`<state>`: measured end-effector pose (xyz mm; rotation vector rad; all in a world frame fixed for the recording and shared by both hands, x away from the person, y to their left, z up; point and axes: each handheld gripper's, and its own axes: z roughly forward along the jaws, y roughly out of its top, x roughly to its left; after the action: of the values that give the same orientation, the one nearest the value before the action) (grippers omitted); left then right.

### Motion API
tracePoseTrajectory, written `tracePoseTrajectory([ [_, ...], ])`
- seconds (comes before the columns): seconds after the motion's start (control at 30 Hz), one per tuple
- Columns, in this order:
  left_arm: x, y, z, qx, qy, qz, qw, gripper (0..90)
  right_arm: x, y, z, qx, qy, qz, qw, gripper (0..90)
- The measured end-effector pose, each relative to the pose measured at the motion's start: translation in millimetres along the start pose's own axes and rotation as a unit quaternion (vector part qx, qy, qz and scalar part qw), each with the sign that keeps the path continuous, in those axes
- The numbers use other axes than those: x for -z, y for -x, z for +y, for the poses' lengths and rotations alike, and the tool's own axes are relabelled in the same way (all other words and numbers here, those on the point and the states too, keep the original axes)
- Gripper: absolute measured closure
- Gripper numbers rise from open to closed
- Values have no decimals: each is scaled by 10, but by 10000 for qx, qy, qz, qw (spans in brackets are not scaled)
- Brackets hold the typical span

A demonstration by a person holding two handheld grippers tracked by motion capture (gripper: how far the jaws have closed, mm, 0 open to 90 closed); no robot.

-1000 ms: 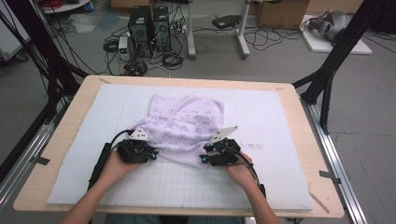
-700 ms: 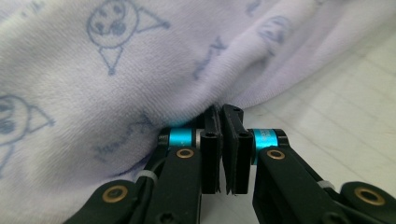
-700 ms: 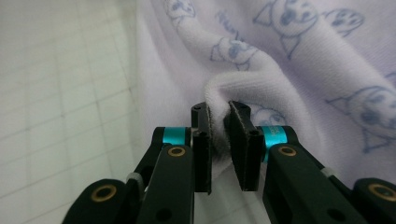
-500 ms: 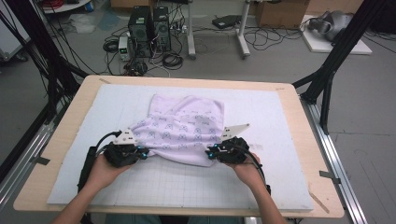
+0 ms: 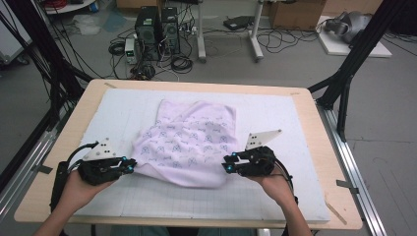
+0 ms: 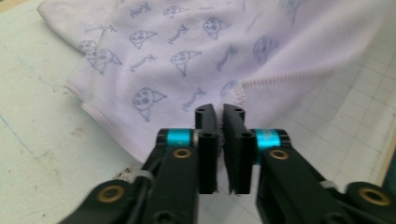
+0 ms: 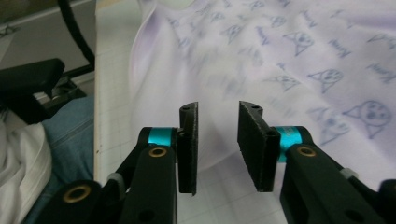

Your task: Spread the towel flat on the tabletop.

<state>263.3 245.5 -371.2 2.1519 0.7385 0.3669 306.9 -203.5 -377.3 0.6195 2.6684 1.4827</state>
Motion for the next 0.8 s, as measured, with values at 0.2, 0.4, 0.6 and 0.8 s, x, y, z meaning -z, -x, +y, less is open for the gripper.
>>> tracePoseTrajectory([
  [0.2,-155,-14,-1,40,-26,-102,9999,642,-117,68,-81,32,-306,-301,9991,622],
  [0.4,-561,6,-71,7,-272,-216,9994,586,-444,92,-231,78,-902,-379,9952,576],
  [0.6,-802,9,-168,-163,-708,-314,9969,695,-638,135,-344,-86,-905,-282,9955,636],
  [0.8,-761,54,-223,-127,-552,-406,9976,864,-617,102,-373,-54,-784,-13,9969,833],
])
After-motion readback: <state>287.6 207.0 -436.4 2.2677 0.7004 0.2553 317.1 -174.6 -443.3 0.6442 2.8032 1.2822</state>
